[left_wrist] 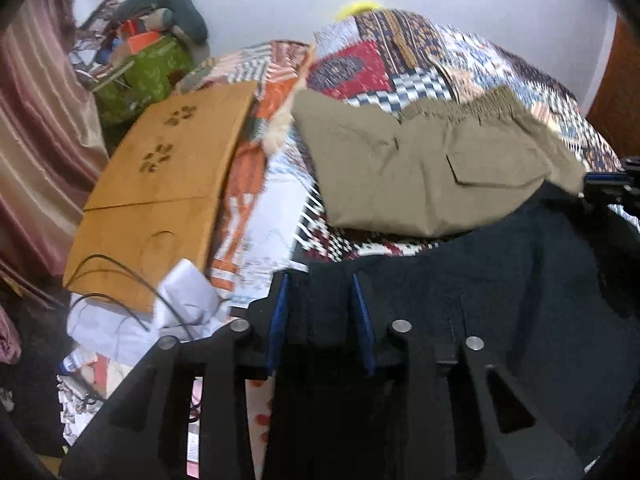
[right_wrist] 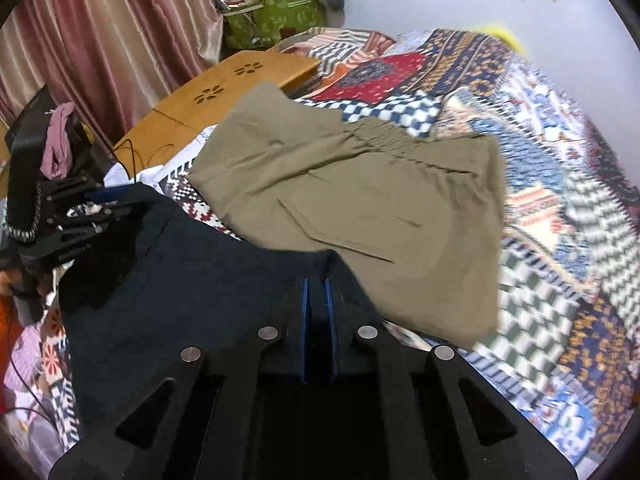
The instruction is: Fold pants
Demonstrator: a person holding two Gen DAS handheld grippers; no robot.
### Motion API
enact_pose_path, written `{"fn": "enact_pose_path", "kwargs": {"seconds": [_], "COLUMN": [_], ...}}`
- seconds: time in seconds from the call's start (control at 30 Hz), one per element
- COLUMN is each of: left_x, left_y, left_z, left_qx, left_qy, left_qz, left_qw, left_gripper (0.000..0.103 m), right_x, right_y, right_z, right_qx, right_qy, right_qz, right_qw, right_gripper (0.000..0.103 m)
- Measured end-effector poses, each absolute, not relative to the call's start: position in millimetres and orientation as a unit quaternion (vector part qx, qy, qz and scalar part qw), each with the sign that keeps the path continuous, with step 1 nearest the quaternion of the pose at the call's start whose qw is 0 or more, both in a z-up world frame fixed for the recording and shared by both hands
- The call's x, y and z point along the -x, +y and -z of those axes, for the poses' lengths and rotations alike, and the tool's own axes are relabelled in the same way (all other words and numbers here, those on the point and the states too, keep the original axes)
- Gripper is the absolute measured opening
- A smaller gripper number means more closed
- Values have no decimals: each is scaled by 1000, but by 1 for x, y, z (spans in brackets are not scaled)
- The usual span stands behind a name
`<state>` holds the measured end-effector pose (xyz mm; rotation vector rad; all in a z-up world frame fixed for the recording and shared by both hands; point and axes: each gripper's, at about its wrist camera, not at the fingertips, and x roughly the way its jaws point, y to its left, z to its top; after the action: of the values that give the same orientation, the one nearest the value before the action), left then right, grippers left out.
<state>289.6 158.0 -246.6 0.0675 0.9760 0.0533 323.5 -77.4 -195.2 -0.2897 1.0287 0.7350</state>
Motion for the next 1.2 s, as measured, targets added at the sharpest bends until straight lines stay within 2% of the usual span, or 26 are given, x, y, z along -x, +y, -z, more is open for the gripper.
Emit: {"fn": "enact_pose_path", "kwargs": {"seconds": [0.07,0.13,0.27,0.43,0.57,1.1,1.17,1.2], "left_x": [-281,-272,-245,-210,-187,-170,-171,-171], "left_y": [166,173,182,182,175,148,144,141], "left_z": [230,214,192,193,211,263,267,269], "left_qx": [-25,-20,-13,-9,6,17,4,-5], "left_qy": [454,439,423,433,456,513,513,514], "left_qz": [-32,-43,-53,-58,-52,-65,-70,-73], "left_qw": [890,897,905,899,888,856,855,854], "left_gripper": [42,55,60,65,65,64,61,55], "right_x": [-319,-314,-299,-271,-239,-104,-95,-92], "right_y": [-95,-112,-151,-205,-259,-447,-453,-456], "right_z": [182,170,148,131,124,172,179,183], "right_qx": [128,113,87,80,50,-98,-112,-122], "right_qy": [470,459,443,425,412,482,487,490], "right_qz": [-330,-322,-297,-245,-185,50,57,58], "right_qw": [809,820,841,868,891,869,864,861], "right_gripper": [24,30,32,34,41,42,42,42]}}
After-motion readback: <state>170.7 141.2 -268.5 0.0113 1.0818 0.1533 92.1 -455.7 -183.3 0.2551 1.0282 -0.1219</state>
